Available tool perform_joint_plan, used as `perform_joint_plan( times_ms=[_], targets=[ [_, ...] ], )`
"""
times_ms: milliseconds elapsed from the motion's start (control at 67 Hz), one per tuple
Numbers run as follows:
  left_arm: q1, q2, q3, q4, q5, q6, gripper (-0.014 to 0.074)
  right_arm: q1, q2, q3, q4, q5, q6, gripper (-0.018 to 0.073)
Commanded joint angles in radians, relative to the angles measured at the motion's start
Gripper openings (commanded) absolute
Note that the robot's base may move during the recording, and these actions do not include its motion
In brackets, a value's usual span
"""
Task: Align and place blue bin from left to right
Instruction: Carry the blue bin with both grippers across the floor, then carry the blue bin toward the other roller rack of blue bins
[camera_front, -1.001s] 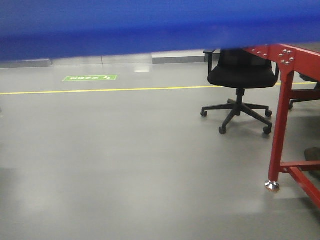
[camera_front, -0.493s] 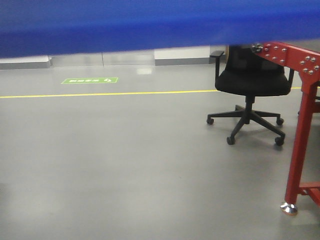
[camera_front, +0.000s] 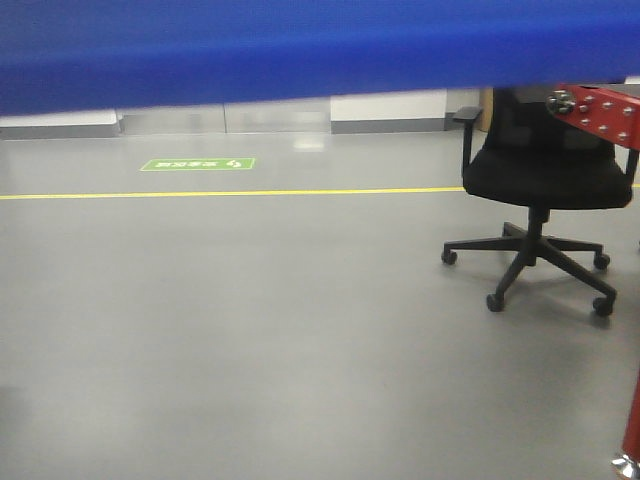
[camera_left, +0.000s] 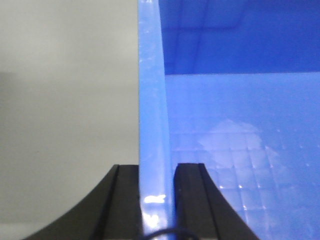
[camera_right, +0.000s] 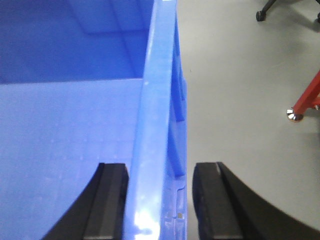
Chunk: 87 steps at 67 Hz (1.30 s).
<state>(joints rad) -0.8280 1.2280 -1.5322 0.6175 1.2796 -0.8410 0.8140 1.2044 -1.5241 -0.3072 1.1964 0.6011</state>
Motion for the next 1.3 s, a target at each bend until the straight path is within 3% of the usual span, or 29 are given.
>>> perform_joint_plan(
  times_ms=[0, 1284],
  targets=[
    [-0.015, -0.014, -0.01, -0.003, -0.073, 0.003, -0.0111, -0.002, -0.008, -0.009, -0.037, -0.083, 0.037, -0.007],
    [-0.015, -0.014, -0.01, -0.001, -0.073, 0.003, -0.0111, -0.002, -0.008, -0.009, -0.037, -0.083, 0.037, -0.007]
  ],
)
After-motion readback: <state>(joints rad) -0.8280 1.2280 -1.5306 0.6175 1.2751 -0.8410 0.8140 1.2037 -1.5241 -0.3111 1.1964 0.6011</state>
